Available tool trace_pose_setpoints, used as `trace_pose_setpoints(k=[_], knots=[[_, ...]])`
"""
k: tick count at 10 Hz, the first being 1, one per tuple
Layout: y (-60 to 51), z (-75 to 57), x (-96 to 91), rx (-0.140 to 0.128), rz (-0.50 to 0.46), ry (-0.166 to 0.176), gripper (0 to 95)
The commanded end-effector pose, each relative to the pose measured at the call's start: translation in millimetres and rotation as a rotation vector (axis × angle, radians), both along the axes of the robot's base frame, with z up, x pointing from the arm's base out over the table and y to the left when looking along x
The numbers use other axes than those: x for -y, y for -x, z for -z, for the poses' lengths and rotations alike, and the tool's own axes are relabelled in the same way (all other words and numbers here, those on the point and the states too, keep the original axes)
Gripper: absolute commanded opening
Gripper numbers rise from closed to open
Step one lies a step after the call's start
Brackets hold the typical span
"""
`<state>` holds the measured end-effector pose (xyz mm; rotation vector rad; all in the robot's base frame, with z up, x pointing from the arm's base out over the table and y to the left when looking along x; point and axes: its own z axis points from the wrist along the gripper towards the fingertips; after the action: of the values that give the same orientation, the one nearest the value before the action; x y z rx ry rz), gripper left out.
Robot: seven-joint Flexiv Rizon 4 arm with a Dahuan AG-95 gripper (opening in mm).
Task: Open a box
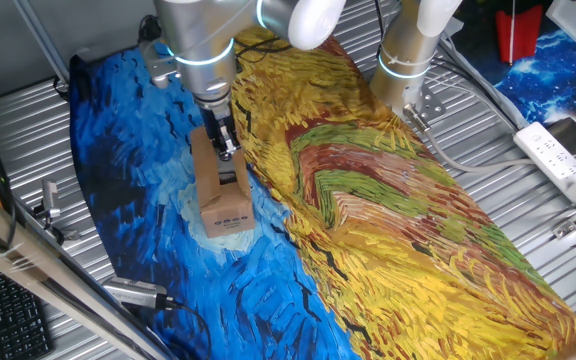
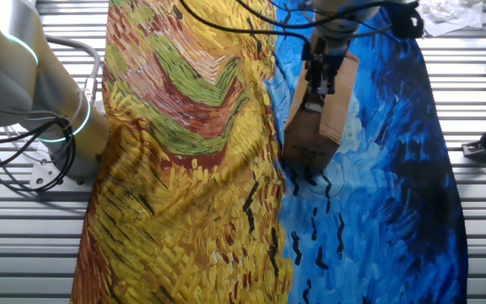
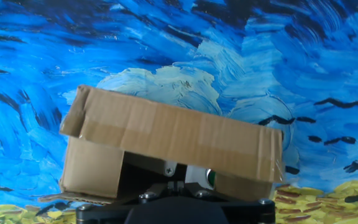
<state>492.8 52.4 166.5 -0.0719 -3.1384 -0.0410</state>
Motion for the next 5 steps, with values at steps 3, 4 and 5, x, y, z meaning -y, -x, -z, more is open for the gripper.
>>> trace_pose_setpoints(k=[3, 4, 5], knots=[[11.5, -7.5, -4.9, -0.009, 0.008, -0.001, 0.0], [14.5, -7.9, -6.7, -0.01, 0.011, -0.002, 0.0], [17.9, -6.9, -8.7, -0.01, 0.014, -0.004, 0.0]])
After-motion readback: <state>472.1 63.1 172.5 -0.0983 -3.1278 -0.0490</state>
